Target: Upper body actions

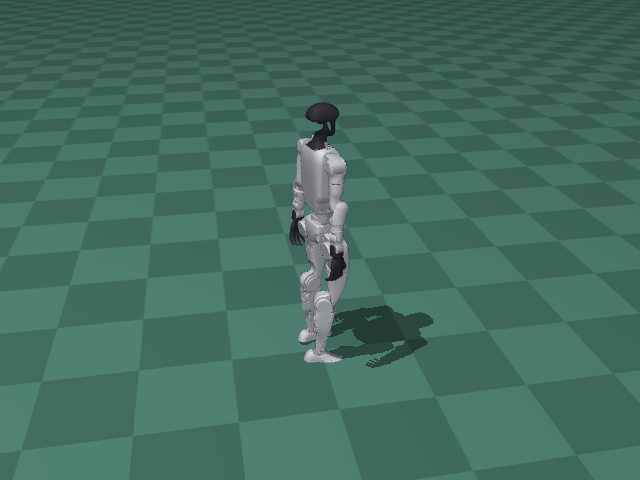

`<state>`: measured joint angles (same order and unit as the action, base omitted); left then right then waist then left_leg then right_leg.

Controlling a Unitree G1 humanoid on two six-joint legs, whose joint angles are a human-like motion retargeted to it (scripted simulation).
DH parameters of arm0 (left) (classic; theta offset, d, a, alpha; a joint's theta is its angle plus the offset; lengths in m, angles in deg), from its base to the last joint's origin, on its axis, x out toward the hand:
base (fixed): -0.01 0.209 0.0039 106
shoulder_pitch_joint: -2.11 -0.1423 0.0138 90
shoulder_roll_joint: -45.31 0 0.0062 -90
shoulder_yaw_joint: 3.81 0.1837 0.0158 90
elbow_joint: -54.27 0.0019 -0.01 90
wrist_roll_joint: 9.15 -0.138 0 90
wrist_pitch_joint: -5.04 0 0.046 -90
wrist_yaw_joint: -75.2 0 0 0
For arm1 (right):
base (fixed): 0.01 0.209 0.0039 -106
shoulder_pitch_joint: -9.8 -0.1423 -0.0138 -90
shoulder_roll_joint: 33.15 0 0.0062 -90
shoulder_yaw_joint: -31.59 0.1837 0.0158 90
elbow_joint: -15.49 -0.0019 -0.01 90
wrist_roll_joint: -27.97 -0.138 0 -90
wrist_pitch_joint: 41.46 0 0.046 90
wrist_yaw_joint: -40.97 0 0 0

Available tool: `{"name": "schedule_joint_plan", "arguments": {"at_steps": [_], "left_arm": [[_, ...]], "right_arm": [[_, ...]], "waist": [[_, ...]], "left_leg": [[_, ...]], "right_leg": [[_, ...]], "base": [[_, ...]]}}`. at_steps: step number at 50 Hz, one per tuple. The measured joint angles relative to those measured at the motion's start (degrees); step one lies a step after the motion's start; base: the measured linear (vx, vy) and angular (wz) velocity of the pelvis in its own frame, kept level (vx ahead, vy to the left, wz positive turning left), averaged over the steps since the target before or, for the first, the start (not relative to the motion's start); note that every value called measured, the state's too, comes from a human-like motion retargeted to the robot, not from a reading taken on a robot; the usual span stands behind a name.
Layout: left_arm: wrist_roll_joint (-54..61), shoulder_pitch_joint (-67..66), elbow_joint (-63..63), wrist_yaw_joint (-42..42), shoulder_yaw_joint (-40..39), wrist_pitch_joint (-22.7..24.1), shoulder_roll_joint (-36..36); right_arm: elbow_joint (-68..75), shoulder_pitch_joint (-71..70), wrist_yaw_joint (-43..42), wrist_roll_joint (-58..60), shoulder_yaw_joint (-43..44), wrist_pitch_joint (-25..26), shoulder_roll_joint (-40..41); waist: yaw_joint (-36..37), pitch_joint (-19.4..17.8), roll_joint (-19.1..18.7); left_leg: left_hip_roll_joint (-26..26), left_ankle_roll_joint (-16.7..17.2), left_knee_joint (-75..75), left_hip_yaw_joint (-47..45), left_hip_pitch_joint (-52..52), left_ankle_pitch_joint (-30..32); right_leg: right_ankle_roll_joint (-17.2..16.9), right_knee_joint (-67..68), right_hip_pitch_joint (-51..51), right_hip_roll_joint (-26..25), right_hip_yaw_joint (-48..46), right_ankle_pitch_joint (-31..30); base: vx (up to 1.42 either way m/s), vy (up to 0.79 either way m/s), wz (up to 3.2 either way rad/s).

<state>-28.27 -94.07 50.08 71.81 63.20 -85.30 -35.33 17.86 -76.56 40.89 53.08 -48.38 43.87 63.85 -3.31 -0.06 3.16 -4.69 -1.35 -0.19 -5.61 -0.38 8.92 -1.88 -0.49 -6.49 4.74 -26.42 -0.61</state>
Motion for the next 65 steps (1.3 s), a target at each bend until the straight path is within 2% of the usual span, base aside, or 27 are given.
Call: {"name": "schedule_joint_plan", "arguments": {"at_steps": [47, 65], "left_arm": [[0.4, -0.6, -0.1, 0.0, -0.2, 0.2, -0.3], [0.4, 0.5, -1.7, -0.4, -0.2, 0.2, 0.2]], "right_arm": [[-0.1, -0.3, 0.3, 0.0, 0.0, 0.0, 0.1], [1.3, 1.1, -0.4, -1.1, 1.8, 0.1, -0.6]], "waist": [[-1.4, 0.2, 0.0], [2.7, 0.0, 0.6]], "left_leg": [[0.9, 0.3, 0.1, -1.6, -0.5, -1.4], [-2.7, 0.9, -1.2, 7.9, 3.7, 0.6]], "right_leg": [[0.1, 0.4, 0.9, -0.3, 2.0, -0.9], [-1.3, -0.9, -2.4, 1.1, -6.0, 1.1]], "base": [[-0.01, -0.02, -0.04], [0.07, 0.14, 0.49]]}}
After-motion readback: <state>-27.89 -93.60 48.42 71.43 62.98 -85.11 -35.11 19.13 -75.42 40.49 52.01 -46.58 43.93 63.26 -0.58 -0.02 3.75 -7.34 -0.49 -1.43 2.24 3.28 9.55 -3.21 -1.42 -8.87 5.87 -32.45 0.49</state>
